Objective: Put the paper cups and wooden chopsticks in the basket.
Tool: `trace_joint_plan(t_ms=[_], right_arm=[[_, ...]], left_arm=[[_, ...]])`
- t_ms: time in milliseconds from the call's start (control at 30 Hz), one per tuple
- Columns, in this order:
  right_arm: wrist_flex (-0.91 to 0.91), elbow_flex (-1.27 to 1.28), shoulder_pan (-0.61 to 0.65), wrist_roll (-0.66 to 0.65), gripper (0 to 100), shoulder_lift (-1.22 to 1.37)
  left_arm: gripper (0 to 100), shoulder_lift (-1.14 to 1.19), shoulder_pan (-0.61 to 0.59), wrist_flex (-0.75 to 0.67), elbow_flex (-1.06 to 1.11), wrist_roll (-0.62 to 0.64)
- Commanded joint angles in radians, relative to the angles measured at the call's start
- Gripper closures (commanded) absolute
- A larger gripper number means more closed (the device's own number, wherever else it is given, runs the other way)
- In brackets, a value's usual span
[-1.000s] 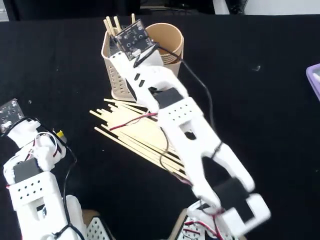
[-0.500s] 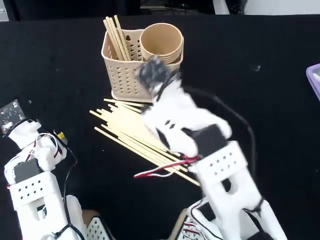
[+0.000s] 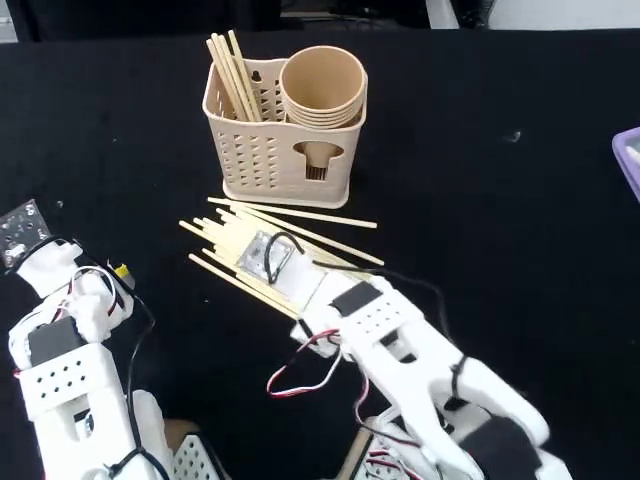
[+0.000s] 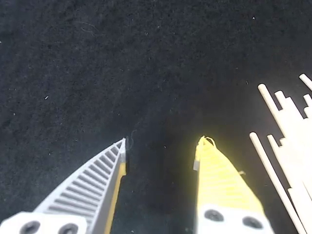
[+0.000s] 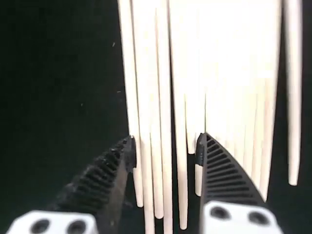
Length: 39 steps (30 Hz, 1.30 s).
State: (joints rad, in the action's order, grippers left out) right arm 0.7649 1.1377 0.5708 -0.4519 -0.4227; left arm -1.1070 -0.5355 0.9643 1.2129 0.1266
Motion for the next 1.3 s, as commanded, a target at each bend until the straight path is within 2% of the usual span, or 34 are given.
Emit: trace_joint_plan(t_ms=[0, 133, 267, 433, 667, 833, 967, 1133, 1267], right_arm=[[-0.002, -0.041, 0.017, -0.025, 80.2, 0.041], [0.038, -0.061, 0.043, -0.025, 83.2, 0.053], [0.066, -0.065, 0.077, -0.025, 98.8, 0.045], [0.071, -0.077, 0.071, -0.018, 98.8, 0.045], [0.232, -0.176, 0.071, -0.023, 98.7, -0.007], [0.265, -0.162, 0.068, -0.025, 98.5, -0.087], [0.256, -0.108, 0.032, -0.092, 97.9, -0.079], [0.256, -0.076, 0.026, -0.101, 84.1, -0.064], [0.221, -0.094, 0.028, -0.100, 85.7, -0.064]], left_arm=[[77, 0.003, -0.004, -0.015, -0.015, 0.000], [77, 0.003, -0.005, -0.015, -0.015, 0.000], [77, 0.003, -0.007, -0.015, -0.016, 0.000], [77, 0.003, -0.007, -0.015, -0.016, 0.000], [77, 0.003, -0.007, -0.015, -0.015, 0.000], [77, 0.003, -0.007, -0.015, -0.015, 0.000], [77, 0.003, -0.007, -0.015, -0.015, 0.000], [77, 0.003, -0.007, -0.015, -0.016, 0.000], [77, 0.003, -0.007, -0.015, -0.016, 0.000]])
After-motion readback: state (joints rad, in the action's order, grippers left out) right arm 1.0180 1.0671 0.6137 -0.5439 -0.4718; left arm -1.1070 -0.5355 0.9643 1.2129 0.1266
